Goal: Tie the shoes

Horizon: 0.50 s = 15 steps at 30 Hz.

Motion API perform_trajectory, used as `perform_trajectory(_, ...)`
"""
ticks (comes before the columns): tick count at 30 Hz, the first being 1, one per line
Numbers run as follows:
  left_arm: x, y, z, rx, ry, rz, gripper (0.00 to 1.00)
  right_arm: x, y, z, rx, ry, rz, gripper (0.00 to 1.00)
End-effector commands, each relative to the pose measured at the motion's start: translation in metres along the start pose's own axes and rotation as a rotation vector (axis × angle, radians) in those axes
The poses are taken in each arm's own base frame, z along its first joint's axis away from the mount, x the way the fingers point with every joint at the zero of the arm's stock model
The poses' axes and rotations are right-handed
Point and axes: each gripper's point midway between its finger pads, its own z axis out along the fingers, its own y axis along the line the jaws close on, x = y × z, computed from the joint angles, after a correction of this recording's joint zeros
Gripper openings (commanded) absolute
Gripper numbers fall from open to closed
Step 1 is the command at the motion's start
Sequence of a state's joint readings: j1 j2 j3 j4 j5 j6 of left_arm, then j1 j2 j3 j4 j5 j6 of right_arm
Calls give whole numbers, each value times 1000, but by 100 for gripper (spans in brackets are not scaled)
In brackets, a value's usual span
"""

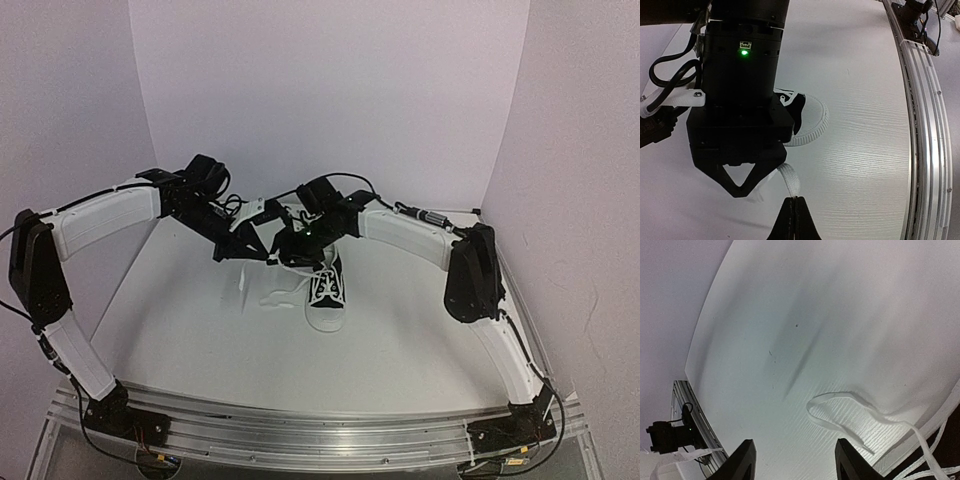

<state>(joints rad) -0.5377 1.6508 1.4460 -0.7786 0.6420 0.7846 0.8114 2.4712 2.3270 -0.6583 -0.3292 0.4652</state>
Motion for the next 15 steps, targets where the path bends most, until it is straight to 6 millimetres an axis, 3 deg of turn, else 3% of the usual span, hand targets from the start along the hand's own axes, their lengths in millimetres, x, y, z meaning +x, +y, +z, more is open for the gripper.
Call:
perform_trajectory(1,-14,5,-8,-48,-65,26,0,-32,24,-56,5,-128,-115,83)
perform_trajectory(5,-7,22,-2,-106,-55,-4,0,-57,22,-105,77,-247,-140,89)
perform_trajectory(7,-1,39,0,-164,-44,-40,0,-49,10,-117,152,-259,-161,86)
perform_trajectory(10,10,60,2,-227,-31,-77,0,-11,0,-123,192,-215,-227,75)
perform_trajectory(14,23,69,11,-248,-25,-86,0,65,22,-99,30,-150,-430,68)
perform_trajectory(15,27,70,13,-247,-21,-93,0,76,29,-92,-24,-170,-484,67)
